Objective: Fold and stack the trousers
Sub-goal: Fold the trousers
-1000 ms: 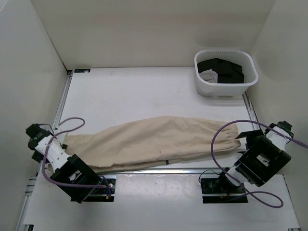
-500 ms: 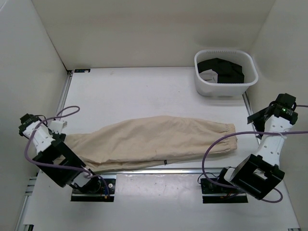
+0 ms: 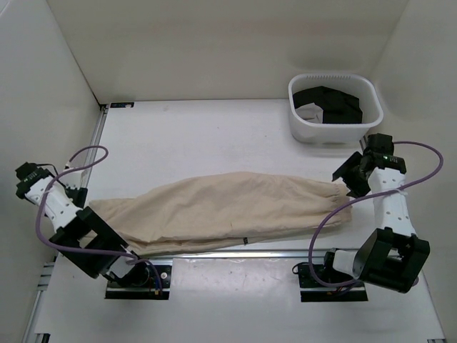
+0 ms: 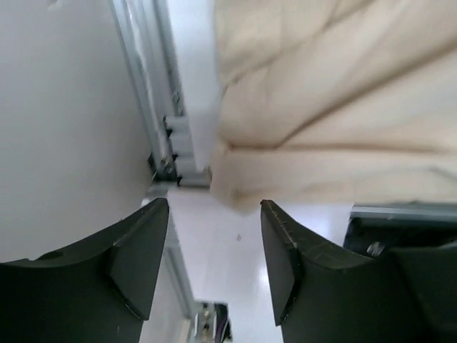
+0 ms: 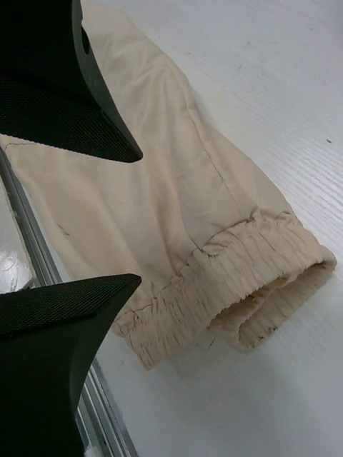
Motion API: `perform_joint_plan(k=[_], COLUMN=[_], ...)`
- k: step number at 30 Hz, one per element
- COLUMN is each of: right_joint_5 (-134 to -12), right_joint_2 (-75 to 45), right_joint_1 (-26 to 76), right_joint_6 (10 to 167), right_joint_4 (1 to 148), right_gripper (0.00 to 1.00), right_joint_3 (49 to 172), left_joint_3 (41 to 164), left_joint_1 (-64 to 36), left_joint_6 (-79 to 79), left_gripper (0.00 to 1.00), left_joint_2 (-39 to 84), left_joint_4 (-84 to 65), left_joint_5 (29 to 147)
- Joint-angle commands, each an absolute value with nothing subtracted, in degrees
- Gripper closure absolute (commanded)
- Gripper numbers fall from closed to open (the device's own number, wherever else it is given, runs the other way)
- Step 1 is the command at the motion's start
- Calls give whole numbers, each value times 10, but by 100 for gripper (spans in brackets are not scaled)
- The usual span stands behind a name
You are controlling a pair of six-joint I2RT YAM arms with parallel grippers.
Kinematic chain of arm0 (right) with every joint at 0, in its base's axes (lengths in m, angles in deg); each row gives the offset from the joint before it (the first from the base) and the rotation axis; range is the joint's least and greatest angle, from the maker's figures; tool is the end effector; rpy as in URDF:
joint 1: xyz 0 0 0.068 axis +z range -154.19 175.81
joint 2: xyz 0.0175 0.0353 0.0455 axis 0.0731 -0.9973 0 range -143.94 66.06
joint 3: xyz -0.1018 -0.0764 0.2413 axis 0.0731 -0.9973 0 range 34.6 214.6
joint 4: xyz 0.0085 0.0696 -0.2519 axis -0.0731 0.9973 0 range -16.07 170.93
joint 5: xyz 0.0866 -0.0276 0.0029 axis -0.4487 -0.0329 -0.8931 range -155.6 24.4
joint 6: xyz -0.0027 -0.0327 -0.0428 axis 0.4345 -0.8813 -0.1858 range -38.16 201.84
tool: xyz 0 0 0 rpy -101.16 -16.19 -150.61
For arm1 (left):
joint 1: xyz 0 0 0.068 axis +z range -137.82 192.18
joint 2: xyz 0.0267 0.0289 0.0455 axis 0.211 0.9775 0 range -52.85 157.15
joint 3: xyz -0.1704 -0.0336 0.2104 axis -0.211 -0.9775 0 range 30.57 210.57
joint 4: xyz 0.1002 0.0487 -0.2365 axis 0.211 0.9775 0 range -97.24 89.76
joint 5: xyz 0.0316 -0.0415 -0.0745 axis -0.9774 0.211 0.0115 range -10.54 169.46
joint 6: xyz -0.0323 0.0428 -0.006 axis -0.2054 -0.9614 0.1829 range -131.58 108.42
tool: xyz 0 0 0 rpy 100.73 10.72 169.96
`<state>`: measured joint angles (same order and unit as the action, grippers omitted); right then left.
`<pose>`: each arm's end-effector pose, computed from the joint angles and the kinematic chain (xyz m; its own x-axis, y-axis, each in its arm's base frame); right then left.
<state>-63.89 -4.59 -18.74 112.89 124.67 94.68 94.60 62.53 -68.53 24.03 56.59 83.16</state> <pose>0.2292 -0.0605 0.2804 -0.5908 0.6859 -0.4247 0.6649 0.7122 0.2252 0.1533 0.1813 0.2680 -0.9747 0.1348 -0.1783 0.1067 0.9815 0.1589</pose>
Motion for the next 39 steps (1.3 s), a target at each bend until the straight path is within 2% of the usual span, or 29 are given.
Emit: perform_joint_plan(k=[1,3,9,14,16,17,20,21,25,28,30,33,36,39], right_joint_5=[-638,-625,-625,-625,-618,-618,-618,-618,-618,-618,-618,-618,-618,-618], right_joint_2=[-59,-64,-70,-70,-70,-65,-64,-64,-64,-64,-64,-64,-64,-70], right_joint_1=[-156,-137,-113,-113,-113,-113,-113,-113,-113,-113,-113,-113,-113,-113], right_joint_6=[1133,1133,1138,1138,1138,1138,1138,1138,1138,1133,1133,1128,1128,1128], right_joint_4=[1212,1207,1190,1190,1195,1195,1201,1201,1201,1206,1211,1211,1206,1206], right_gripper=[31,31,31,31,31,31,31,31,31,31,31,31,31,31], right_joint_3=[941,936,906,906,906,906,906,906,906,911,911,911,904,891], left_joint_3=[948,925,892,797,730,712,680,686,717,751,790,893,936,943], left_joint_1=[605,605,605,605,610,610,624,624,631,631,631,636,636,636], left_joint_6=[-623,-610,-592,-690,-758,-775,-796,-796,-796,-802,-809,-823,-815,-743], left_gripper=[34,29,29,52,57,66,81,83,76,63,37,9,4,2], left_joint_2=[277,284,278,197,138,121,92,92,92,92,106,124,141,180], left_joint_4=[555,516,454,482,487,493,505,514,563,584,625,682,683,615], left_joint_5=[879,844,815,791,763,753,729,729,729,728,758,858,918,922])
